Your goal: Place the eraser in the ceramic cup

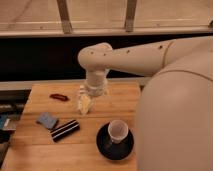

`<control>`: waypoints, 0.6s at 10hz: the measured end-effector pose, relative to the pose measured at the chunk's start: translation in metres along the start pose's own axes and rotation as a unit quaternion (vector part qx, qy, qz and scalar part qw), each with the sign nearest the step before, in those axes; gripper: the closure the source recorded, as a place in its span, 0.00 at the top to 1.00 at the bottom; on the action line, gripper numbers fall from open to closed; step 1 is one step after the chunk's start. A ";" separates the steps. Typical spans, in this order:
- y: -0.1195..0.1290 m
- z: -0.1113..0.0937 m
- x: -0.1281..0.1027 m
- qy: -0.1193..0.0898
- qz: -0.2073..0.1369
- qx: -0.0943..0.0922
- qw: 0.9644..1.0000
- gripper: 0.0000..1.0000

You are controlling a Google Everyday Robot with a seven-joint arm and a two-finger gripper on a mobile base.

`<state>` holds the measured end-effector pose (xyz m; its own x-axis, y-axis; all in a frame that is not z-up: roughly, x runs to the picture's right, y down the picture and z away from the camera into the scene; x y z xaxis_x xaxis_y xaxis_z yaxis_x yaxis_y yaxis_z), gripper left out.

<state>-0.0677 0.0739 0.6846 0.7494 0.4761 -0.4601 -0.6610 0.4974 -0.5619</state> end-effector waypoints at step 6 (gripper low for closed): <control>0.025 -0.003 -0.044 -0.015 -0.073 0.027 0.997 0.80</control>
<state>-0.1168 0.0630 0.6887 0.8367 0.4173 -0.3548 -0.5468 0.6002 -0.5837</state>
